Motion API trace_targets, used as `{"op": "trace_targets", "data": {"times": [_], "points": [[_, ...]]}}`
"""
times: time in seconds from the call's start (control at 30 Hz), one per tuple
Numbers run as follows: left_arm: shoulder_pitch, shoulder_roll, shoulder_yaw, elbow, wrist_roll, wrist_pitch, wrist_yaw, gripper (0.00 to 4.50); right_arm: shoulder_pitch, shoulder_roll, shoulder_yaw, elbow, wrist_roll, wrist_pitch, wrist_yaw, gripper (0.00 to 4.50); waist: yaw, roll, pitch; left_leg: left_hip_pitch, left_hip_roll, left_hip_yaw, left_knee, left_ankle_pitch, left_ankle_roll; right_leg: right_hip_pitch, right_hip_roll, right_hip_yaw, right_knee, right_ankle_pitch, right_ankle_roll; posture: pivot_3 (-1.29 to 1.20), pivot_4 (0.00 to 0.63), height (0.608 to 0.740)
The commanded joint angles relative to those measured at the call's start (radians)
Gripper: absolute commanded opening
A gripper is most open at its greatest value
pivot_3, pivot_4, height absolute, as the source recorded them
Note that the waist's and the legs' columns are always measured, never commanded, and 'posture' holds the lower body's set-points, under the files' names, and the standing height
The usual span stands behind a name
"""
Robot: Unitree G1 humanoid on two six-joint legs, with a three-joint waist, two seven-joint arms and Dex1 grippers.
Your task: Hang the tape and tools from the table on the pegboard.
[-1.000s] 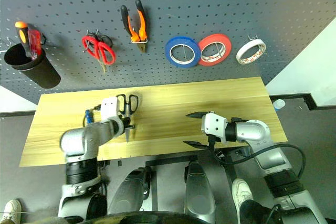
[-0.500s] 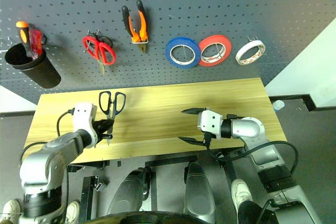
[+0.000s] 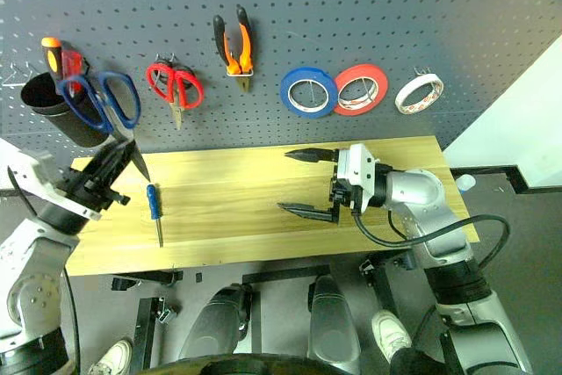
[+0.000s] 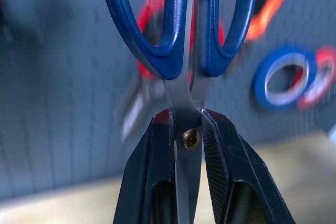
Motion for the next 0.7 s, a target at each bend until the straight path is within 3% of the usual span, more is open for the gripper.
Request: {"op": "trace_targets", "data": {"times": [0.03, 0.57, 0.7], "points": [[-0.046, 0.030, -0.017, 0.031, -0.007, -0.041, 0.021, 0.71, -0.013, 0.010, -0.018, -0.025, 0.007, 0.002, -0.004, 4.50, -0.001, 0.000, -0.002, 0.000, 0.000, 0.000, 0.000, 0.000, 0.000, 0.000, 0.000, 0.000, 0.000, 0.000, 0.000, -0.02, 0.140, 0.733], [-0.146, 0.116, -0.159, 0.224, 0.063, -0.079, 0.023, 0.71, 0.013, 0.013, -0.022, -0.045, -0.017, -0.011, -0.028, 4.50, -0.007, 0.000, -0.014, 0.001, 0.000, 0.000, 0.000, 0.000, 0.000, 0.000, 0.001, 0.000, 0.001, 0.000, 0.000, -0.05, 0.128, 0.733], [-0.148, 0.127, -0.166, 0.235, 0.061, -0.067, 0.026, 1.70, 0.024, 0.010, -0.024, -0.048, -0.022, -0.016, -0.029, 4.50, -0.008, 0.000, -0.014, 0.001, 0.000, 0.000, -0.001, 0.000, 0.000, 0.000, 0.001, 0.000, 0.001, 0.000, 0.000, -0.05, 0.128, 0.733]]}}
